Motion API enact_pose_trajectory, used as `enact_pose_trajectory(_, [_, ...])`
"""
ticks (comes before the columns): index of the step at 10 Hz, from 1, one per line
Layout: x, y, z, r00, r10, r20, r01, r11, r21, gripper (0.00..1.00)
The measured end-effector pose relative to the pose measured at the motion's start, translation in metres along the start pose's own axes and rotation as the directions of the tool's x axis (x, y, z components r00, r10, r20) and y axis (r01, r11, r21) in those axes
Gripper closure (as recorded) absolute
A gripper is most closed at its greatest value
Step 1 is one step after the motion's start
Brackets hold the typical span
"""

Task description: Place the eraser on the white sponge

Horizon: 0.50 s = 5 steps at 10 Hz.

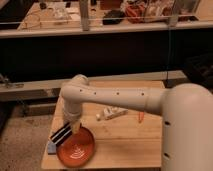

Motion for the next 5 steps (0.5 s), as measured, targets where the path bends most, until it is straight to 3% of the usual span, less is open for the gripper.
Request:
enact_pose_trajectory(2, [-0.015,-0.024,0.011,0.996,-0.089,0.001,0.089,0.995,-0.037,1.00])
enact_pose_trajectory(5, [-0.033,-0.050,0.028,0.982,-0.191,0.003,0.191,0.979,-0.078,1.00])
